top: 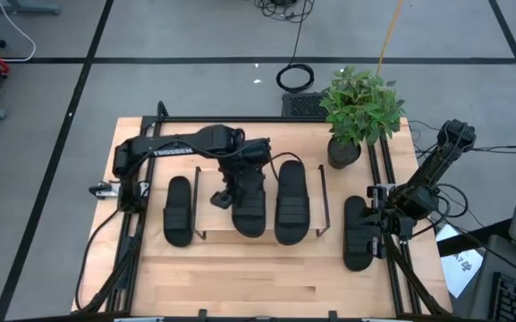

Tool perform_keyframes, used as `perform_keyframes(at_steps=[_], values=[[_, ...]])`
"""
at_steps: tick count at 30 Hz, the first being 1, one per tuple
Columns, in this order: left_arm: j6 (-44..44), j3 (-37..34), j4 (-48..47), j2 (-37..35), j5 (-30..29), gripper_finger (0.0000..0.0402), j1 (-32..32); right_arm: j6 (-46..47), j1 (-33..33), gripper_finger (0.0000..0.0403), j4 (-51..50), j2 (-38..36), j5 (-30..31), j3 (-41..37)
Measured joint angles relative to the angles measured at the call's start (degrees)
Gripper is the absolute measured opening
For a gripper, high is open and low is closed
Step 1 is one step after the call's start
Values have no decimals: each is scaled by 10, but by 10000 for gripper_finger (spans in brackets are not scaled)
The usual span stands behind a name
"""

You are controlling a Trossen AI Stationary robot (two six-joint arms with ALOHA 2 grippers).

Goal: Pick and place slides into the shelf
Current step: Put the bottom left black slide on the shelf, then adjust the right black slide on the shelf

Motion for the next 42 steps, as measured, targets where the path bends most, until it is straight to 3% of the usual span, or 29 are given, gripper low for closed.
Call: perform_keyframes(at_steps=[8,12,16,21,24,28,33,38,42], values=[[-55,39,5,-57,-125,282,-44,3,0,0,0,0,0,0],[-101,52,9,-107,-151,271,-98,3,0,0,0,0,0,0],[-108,43,38,-160,-162,211,-199,9,0,0,-13,0,1,0],[-86,-2,134,-211,-239,74,-356,10,0,0,-44,0,0,0],[-9,-100,251,-246,-273,14,-419,8,0,0,-60,0,-1,0],[77,-274,441,-282,-283,15,-426,21,0,0,-67,3,-12,0],[59,-499,643,-342,-298,3,-408,36,0,0,-79,15,-60,0],[91,-735,948,-395,-308,1,-434,19,-11,0,-86,26,-49,9],[120,-877,1162,-420,-317,0,-439,55,-27,0,-139,25,-47,32]])
